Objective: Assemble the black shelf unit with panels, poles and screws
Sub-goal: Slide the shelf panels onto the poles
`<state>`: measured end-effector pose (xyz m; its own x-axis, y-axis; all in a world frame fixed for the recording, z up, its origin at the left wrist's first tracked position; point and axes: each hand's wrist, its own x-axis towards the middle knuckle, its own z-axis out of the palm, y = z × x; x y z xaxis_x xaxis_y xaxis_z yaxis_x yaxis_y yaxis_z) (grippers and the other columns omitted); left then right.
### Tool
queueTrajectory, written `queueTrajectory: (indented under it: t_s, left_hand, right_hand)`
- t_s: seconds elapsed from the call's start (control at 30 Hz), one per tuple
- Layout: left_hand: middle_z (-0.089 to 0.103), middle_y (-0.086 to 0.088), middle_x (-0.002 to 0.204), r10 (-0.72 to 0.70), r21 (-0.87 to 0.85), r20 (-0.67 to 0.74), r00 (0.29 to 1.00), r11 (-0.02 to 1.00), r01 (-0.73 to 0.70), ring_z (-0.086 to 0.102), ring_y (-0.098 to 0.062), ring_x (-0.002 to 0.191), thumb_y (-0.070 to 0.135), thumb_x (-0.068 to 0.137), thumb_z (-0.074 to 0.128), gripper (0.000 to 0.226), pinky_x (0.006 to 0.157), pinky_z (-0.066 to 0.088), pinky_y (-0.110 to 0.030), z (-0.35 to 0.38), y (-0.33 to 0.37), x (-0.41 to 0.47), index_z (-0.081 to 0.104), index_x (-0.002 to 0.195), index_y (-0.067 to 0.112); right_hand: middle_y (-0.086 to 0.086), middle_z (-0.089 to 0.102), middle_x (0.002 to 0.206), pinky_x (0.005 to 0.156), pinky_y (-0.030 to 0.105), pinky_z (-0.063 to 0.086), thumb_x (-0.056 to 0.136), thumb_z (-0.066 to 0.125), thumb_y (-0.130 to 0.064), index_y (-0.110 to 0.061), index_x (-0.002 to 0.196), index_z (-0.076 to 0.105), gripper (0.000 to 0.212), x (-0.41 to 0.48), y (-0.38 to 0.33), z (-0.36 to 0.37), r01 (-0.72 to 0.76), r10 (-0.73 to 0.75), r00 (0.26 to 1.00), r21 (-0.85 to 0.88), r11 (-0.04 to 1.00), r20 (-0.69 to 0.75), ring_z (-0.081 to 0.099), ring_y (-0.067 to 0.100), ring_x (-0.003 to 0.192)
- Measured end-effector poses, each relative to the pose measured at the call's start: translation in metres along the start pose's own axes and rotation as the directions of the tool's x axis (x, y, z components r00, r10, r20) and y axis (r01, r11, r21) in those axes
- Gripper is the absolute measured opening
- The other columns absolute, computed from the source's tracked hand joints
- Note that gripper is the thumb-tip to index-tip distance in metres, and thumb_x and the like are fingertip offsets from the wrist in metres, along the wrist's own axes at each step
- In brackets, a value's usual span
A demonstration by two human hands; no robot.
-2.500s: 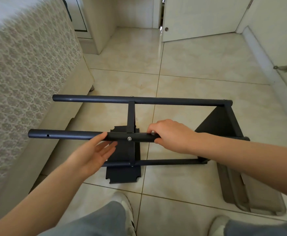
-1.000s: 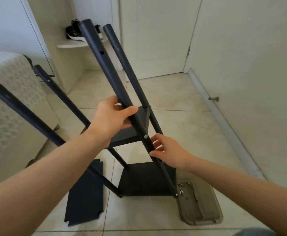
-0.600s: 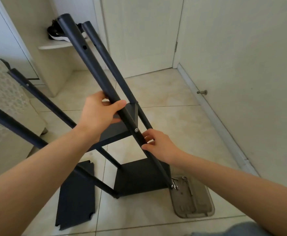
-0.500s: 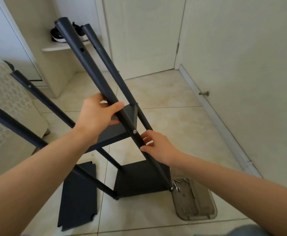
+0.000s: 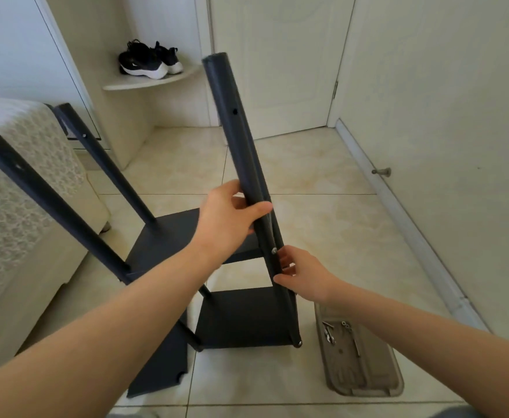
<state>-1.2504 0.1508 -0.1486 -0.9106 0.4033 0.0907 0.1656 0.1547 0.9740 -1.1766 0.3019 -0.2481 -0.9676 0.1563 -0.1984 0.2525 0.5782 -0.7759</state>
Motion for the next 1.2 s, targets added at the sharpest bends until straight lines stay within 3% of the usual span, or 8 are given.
queueTrajectory:
  t_s: [0.17, 0.37, 0.53, 0.67, 0.83, 0.93, 1.03, 1.2]
  left_hand:
    - [0.073, 0.002, 0.095, 0.005, 0.093, 0.017, 1.0, 0.996, -0.007, 0.072, -0.017, 0.092, 0.023, 0.084, 0.079, 0.023, 0.084, 0.061, -0.04, 0.027, -0.013, -0.008, 0.064, 0.102, 0.025]
    - [0.057, 0.026, 0.083, 0.039, 0.211, -0.01, 0.999, 0.977, -0.036, 0.059, 0.005, 0.076, 0.032, 0.085, 0.078, 0.027, 0.064, 0.043, -0.004, 0.055, -0.035, -0.016, 0.054, 0.098, 0.034]
    - [0.058, 0.025, 0.086, 0.018, 0.246, 0.036, 0.999, 0.969, -0.026, 0.057, 0.006, 0.075, 0.032, 0.085, 0.078, 0.027, 0.072, 0.044, -0.011, 0.068, -0.05, -0.011, 0.058, 0.103, 0.032]
    - [0.057, 0.029, 0.085, -0.01, 0.248, 0.16, 0.987, 0.968, -0.031, 0.057, 0.012, 0.076, 0.029, 0.087, 0.076, 0.032, 0.068, 0.044, -0.004, 0.071, -0.059, -0.014, 0.064, 0.117, 0.028]
    - [0.06, 0.029, 0.087, -0.012, 0.245, 0.197, 0.98, 0.969, -0.037, 0.058, 0.014, 0.08, 0.035, 0.09, 0.071, 0.019, 0.061, 0.043, 0.001, 0.067, -0.061, -0.016, 0.057, 0.1, 0.043]
    - [0.063, 0.023, 0.107, -0.059, 0.378, 0.262, 0.963, 0.925, -0.046, 0.057, 0.008, 0.097, 0.04, 0.094, 0.065, 0.024, 0.083, 0.047, -0.01, 0.045, -0.071, -0.017, 0.063, 0.118, 0.036]
    - [0.053, 0.008, 0.14, -0.11, 0.634, 0.253, 0.961, 0.769, -0.079, 0.045, -0.009, 0.129, 0.042, 0.096, 0.061, 0.047, 0.105, 0.04, -0.03, 0.016, -0.085, -0.014, 0.052, 0.14, 0.029]
    - [0.014, 0.007, 0.167, -0.194, 0.817, 0.37, 0.909, 0.534, -0.219, 0.002, -0.021, 0.154, 0.049, 0.095, 0.059, 0.074, 0.125, 0.008, -0.044, -0.002, -0.104, -0.012, 0.021, 0.157, 0.032]
  right_hand:
    - [-0.006, 0.062, 0.105, 0.087, 0.026, 0.054, 0.087, 0.071, -0.01, -0.021, 0.112, 0.054, 0.031, 0.0, 0.023, 0.001, -0.076, 0.076, 0.997, 0.003, 0.997, -0.014, 0.063, 0.016, 0.101]
    - [0.004, 0.064, 0.112, 0.091, 0.029, 0.052, 0.089, 0.069, -0.009, -0.011, 0.116, 0.057, 0.03, 0.002, 0.037, 0.008, -0.167, 0.167, 0.986, 0.002, 0.986, -0.009, 0.063, 0.02, 0.103]
    - [0.005, 0.065, 0.117, 0.096, 0.032, 0.05, 0.092, 0.066, -0.014, -0.009, 0.122, 0.058, 0.03, 0.001, 0.043, 0.006, -0.191, 0.192, 0.981, 0.018, 0.981, -0.001, 0.062, 0.021, 0.107]
    - [0.006, 0.064, 0.12, 0.099, 0.032, 0.048, 0.094, 0.064, -0.013, -0.008, 0.125, 0.059, 0.032, -0.004, 0.048, 0.005, -0.189, 0.19, 0.982, -0.025, 0.982, 0.012, 0.062, 0.022, 0.11]
    - [0.009, 0.068, 0.117, 0.1, 0.037, 0.05, 0.093, 0.065, -0.012, -0.006, 0.123, 0.062, 0.031, -0.006, 0.048, -0.008, -0.154, 0.157, 0.986, -0.057, 0.986, 0.056, 0.064, 0.023, 0.106]
    - [0.006, 0.066, 0.12, 0.101, 0.037, 0.049, 0.089, 0.067, -0.009, -0.009, 0.128, 0.058, 0.04, -0.005, 0.042, -0.025, -0.102, 0.11, 0.992, -0.104, 0.989, 0.068, 0.061, 0.021, 0.112]
    - [-0.001, 0.06, 0.125, 0.093, 0.03, 0.052, 0.087, 0.069, -0.008, -0.019, 0.134, 0.05, 0.052, -0.004, 0.028, -0.045, -0.063, 0.063, 0.998, -0.049, 0.997, 0.014, 0.057, 0.017, 0.115]
    - [-0.013, 0.059, 0.112, 0.062, 0.008, 0.046, 0.088, 0.071, -0.027, -0.031, 0.125, 0.052, 0.041, -0.007, 0.004, -0.048, 0.044, -0.045, 0.998, -0.005, 0.999, -0.041, 0.062, 0.003, 0.094]
